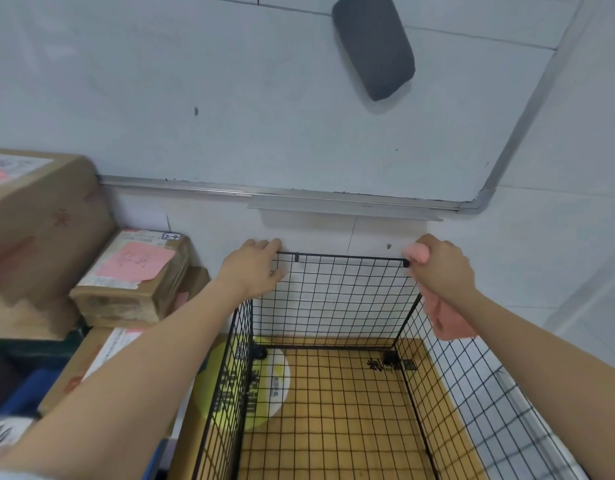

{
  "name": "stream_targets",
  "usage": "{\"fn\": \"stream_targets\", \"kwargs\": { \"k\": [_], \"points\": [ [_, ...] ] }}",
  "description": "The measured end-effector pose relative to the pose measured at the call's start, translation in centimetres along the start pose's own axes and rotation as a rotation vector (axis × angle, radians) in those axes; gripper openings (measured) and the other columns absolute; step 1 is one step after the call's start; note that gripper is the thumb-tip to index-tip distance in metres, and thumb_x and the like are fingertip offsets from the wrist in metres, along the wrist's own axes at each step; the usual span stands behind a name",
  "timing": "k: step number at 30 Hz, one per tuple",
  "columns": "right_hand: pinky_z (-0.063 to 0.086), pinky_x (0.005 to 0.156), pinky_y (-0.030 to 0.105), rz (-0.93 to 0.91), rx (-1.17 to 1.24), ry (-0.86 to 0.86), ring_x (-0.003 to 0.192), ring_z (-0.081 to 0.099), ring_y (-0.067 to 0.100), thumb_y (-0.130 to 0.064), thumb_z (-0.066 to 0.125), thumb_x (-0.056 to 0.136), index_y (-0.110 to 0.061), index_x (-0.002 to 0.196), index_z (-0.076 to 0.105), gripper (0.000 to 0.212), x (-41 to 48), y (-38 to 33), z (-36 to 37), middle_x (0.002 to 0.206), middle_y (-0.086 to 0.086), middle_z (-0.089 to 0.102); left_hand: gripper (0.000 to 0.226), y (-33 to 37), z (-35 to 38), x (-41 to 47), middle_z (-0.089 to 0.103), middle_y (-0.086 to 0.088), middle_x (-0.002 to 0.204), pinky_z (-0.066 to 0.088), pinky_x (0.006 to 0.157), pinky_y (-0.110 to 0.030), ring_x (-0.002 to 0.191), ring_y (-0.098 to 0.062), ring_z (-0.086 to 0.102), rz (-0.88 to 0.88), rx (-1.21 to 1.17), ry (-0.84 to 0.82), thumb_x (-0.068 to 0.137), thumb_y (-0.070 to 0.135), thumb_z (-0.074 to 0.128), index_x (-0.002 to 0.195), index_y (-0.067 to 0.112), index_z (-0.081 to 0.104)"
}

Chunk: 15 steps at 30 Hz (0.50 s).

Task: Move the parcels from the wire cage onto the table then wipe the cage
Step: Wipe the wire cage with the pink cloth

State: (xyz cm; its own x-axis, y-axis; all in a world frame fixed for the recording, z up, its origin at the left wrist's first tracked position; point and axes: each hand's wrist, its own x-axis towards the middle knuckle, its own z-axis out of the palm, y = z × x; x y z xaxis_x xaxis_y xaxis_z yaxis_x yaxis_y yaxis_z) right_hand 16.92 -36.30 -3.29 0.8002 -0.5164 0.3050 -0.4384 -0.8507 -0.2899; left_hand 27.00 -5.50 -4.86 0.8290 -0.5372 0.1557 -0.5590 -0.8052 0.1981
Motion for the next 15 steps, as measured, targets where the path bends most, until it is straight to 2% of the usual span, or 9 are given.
{"fn": "stream_targets", "kwargs": {
  "k": [2,6,8,10,12,15],
  "points": [
    [0.040,0.069,0.034,-0.022,0.114,0.029,0.083,0.055,0.033,-0.024,0.052,0.085,-0.022,0.106,0.057,0.021,-0.9,-1.0,0.4,0.095,0.008,0.054,0.047,0.0,0.0,0.0,0.050,-0.003,0.130,0.047,0.089,-0.041,0.123,-0.024,0.040,0.007,0.023,-0.020,0.095,0.045,0.042,0.134,0.019,0.037],
    [0.049,0.070,0.031,-0.131,0.268,0.114,0.086,0.056,0.016,-0.033,0.043,0.090,-0.026,0.109,0.058,0.025,-2.8,-2.9,2.1,0.105,0.003,0.059,0.047,-0.1,0.1,0.0,0.047,-0.004,0.137,0.041,0.099,-0.044,0.129,-0.024,0.037,0.010,-0.024,-0.075,0.099,0.044,0.033,0.140,0.020,0.035],
    [0.049,0.075,0.029,-0.184,0.283,0.062,0.096,0.054,0.013,-0.032,0.045,0.093,-0.025,0.120,0.056,0.030,-4.5,-4.1,3.3,0.114,0.001,0.054,0.047,-0.3,0.0,0.0,0.046,-0.004,0.139,0.037,0.104,-0.044,0.130,-0.025,0.036,0.009,-0.074,-0.092,0.101,0.043,0.027,0.140,0.020,0.036],
    [0.049,0.070,0.022,-0.269,0.263,-0.018,0.098,0.055,0.012,-0.035,0.044,0.094,-0.026,0.123,0.053,0.032,-6.2,-5.6,4.9,0.118,-0.001,0.052,0.048,-0.3,-0.2,-0.1,0.047,-0.005,0.139,0.035,0.105,-0.043,0.129,-0.024,0.038,-0.002,-0.112,-0.102,0.102,0.043,0.021,0.139,0.018,0.039],
    [0.043,0.065,0.012,-0.399,0.250,-0.060,0.097,0.055,0.009,-0.038,0.049,0.094,-0.028,0.127,0.052,0.034,-7.4,-7.5,6.7,0.122,-0.003,0.053,0.050,-0.1,-0.2,-0.1,0.050,-0.006,0.136,0.035,0.104,-0.041,0.127,-0.025,0.041,-0.011,-0.111,-0.087,0.102,0.042,0.017,0.136,0.016,0.043],
    [0.048,0.073,0.018,-0.460,0.398,-0.078,0.094,0.057,0.009,-0.040,0.057,0.090,-0.027,0.127,0.052,0.039,-8.5,-11.1,9.1,0.122,-0.004,0.056,0.050,0.0,-0.1,-0.1,0.053,-0.007,0.133,0.036,0.102,-0.041,0.123,-0.027,0.045,-0.030,-0.141,-0.047,0.103,0.040,0.015,0.131,0.014,0.047]
  ]
}}
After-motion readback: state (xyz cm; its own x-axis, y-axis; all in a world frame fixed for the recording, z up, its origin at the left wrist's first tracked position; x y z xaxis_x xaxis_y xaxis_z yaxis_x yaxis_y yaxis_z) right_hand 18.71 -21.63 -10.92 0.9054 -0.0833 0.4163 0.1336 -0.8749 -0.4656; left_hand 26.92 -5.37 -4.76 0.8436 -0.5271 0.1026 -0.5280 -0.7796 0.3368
